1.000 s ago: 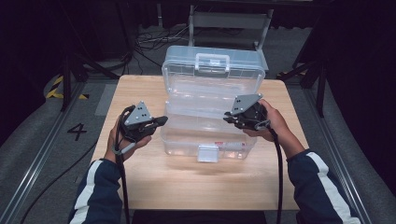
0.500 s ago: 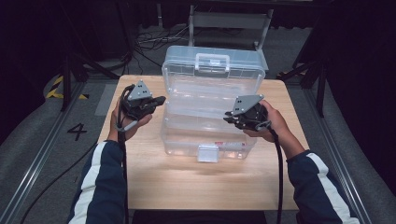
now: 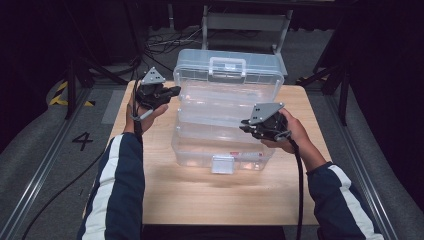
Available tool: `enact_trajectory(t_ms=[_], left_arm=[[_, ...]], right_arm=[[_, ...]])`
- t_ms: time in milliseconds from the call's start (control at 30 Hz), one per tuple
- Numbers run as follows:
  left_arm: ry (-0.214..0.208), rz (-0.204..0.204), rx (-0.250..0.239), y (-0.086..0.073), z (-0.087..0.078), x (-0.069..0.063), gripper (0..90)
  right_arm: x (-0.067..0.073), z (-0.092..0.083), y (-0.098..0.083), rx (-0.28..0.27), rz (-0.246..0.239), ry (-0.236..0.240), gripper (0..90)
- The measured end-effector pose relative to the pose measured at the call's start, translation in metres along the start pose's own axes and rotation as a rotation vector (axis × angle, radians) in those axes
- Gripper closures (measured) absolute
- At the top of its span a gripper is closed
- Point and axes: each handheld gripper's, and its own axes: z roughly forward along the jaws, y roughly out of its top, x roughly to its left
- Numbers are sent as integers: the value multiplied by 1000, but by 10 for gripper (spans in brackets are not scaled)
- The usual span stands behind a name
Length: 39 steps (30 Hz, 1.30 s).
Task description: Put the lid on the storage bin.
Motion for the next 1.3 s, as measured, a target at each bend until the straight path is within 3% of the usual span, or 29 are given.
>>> enact_trajectory(t_ms=[267, 600, 1300], left_arm=[[22, -1, 1, 10, 4, 4, 900], [31, -3, -14, 9, 1, 6, 900], [31, -1, -20, 10, -3, 2, 897]], right_arm=[[4, 0, -2, 1, -9, -1, 792], [7, -4, -5, 4, -5, -18, 790], [13, -25, -31, 16, 11, -107, 770]])
